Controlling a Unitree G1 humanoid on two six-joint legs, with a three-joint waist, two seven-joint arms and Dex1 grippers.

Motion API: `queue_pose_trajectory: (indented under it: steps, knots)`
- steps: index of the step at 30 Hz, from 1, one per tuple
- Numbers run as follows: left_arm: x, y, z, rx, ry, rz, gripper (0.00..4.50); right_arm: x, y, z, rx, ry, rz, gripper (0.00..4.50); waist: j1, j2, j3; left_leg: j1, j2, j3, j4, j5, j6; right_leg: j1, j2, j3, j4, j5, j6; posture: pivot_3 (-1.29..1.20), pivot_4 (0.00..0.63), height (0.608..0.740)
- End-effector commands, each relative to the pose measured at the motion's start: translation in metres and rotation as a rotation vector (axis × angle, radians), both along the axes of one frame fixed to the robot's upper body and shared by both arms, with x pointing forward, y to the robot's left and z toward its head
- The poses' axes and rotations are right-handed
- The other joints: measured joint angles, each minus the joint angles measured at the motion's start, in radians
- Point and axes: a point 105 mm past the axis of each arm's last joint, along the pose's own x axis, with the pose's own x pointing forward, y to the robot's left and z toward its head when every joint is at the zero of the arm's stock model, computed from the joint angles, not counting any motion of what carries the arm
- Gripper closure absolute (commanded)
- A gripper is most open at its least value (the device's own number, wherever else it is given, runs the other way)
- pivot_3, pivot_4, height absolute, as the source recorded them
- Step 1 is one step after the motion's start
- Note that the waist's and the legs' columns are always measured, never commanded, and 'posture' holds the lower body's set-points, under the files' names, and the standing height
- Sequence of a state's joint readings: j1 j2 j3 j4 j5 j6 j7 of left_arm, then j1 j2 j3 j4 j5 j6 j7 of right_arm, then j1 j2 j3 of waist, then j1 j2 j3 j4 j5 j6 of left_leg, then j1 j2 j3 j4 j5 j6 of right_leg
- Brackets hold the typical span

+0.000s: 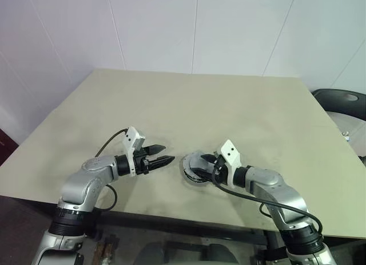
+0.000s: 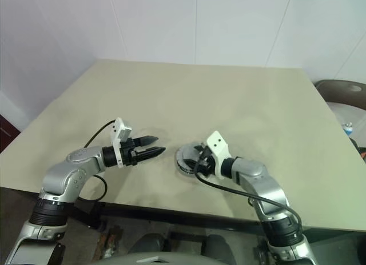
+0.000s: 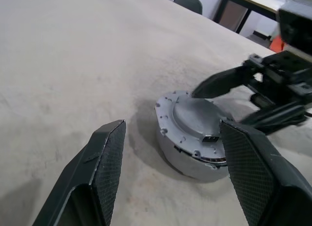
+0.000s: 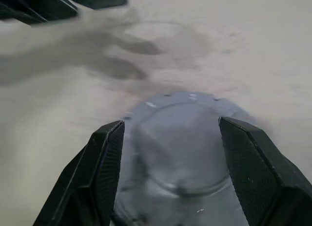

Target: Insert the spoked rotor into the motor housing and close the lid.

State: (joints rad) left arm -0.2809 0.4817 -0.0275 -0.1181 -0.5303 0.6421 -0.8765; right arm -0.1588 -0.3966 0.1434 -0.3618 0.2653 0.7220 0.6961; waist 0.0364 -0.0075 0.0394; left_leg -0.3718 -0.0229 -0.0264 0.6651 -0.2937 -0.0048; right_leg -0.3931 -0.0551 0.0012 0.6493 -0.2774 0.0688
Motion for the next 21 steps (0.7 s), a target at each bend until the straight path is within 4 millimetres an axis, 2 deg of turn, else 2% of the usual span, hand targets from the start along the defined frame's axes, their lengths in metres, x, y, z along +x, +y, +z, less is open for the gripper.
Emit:
queue_pose_trajectory:
  steps: [1, 5, 10, 17, 21]
  knots:
    - [0.003, 0.001, 0.008, 0.019, -0.042, -0.018, 1.25, -0.004, 0.006, 0.015, 0.004, -0.079, 0.015, 1.28, 0.000, 0.000, 0.000, 0.000, 0.000, 0.000, 0.000, 0.000, 0.000, 0.000, 0.000, 0.000, 0.000, 0.000, 0.000, 0.00, 0.000, 0.740]
    - [0.004, 0.001, 0.008, 0.020, -0.044, -0.022, 1.25, 0.002, 0.008, 0.015, -0.025, -0.124, 0.003, 1.28, 0.000, 0.000, 0.000, 0.000, 0.000, 0.000, 0.000, 0.000, 0.000, 0.000, 0.002, 0.000, 0.000, 0.000, 0.000, 0.00, 0.000, 0.740]
    - [0.002, 0.000, 0.008, 0.016, -0.045, -0.020, 1.25, 0.009, 0.003, 0.004, -0.062, -0.129, -0.046, 1.28, 0.000, 0.000, 0.000, 0.000, 0.000, 0.000, 0.000, 0.000, 0.000, 0.000, 0.003, 0.000, 0.000, 0.000, 0.000, 0.00, 0.000, 0.740]
    - [0.001, 0.001, 0.006, 0.017, -0.040, -0.012, 1.25, 0.008, 0.005, -0.009, -0.080, -0.117, -0.041, 1.28, -0.001, 0.000, 0.000, 0.000, 0.001, 0.000, 0.000, 0.000, 0.000, 0.000, 0.003, 0.000, 0.000, 0.000, 0.000, 0.00, 0.000, 0.740]
    - [0.002, 0.001, 0.006, 0.018, -0.041, -0.011, 1.25, 0.010, 0.007, -0.009, -0.075, -0.119, -0.041, 1.28, -0.001, 0.000, 0.000, 0.000, 0.001, 0.000, 0.000, 0.000, 0.000, 0.000, 0.004, 0.000, 0.000, 0.000, 0.000, 0.00, 0.000, 0.740]
